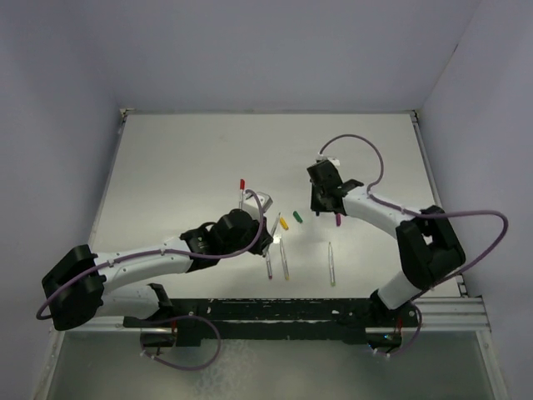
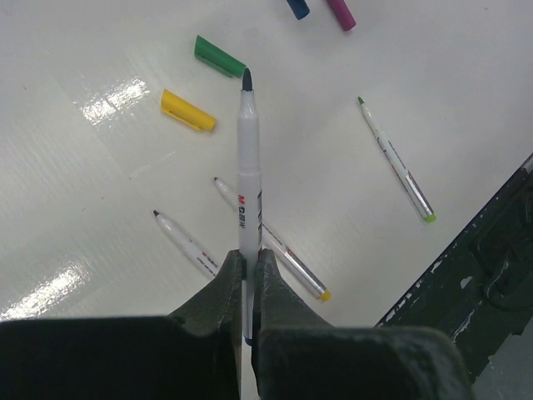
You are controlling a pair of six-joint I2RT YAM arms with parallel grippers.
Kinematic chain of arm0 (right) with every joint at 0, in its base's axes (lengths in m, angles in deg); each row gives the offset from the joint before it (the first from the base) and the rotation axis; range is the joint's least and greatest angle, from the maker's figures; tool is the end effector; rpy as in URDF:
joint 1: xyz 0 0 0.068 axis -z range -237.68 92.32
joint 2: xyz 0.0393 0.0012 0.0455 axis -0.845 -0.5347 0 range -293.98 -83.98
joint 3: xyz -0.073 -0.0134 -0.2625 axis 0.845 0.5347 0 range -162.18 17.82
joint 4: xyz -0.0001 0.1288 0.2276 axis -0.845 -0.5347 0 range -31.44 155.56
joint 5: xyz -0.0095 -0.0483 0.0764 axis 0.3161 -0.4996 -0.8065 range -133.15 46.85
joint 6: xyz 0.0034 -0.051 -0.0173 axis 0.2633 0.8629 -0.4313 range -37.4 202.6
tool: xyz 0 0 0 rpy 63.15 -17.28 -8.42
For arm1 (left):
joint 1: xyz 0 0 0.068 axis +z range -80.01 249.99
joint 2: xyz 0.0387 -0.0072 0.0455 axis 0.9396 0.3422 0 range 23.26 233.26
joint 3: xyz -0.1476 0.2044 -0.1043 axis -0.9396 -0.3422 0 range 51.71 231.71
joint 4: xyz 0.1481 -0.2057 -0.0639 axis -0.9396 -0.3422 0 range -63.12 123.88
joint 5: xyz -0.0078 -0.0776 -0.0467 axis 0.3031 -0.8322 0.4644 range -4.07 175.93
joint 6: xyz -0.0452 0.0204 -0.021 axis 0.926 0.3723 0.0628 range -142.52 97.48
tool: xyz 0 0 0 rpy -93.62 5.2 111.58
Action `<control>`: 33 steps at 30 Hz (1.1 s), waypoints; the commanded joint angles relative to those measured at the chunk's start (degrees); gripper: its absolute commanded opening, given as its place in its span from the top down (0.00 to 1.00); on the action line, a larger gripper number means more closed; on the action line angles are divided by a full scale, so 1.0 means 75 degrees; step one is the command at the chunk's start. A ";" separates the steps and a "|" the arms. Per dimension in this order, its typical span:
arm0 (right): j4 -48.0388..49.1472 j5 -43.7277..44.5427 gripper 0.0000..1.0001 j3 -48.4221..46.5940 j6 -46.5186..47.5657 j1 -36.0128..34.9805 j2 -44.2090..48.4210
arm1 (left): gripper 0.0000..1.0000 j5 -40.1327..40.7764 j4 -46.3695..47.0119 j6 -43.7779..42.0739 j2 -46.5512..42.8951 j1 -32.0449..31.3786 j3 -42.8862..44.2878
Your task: Insert the pens into the pen caps
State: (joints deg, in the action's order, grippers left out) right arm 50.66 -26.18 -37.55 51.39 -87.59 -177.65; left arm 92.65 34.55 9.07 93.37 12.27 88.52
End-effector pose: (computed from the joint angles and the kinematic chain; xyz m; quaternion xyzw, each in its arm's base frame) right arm 0.2923 0.1561 0.1856 0.0571 0.9379 0.0382 0.3401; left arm 0.1424 -0.2175 0.2186 0.1705 0.8595 -0.3002 0.3770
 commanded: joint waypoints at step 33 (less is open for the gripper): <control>0.8482 -0.3031 1.00 0.4159 -0.1115 0.0019 0.5790 | 1.00 -0.1320 0.5387 0.0556 0.0500 0.0036 -0.0736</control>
State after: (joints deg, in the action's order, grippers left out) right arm 104.63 -47.47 -6.89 45.84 -87.59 -135.33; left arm 83.10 70.29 11.56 97.41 12.30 83.43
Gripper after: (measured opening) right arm 0.145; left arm 0.033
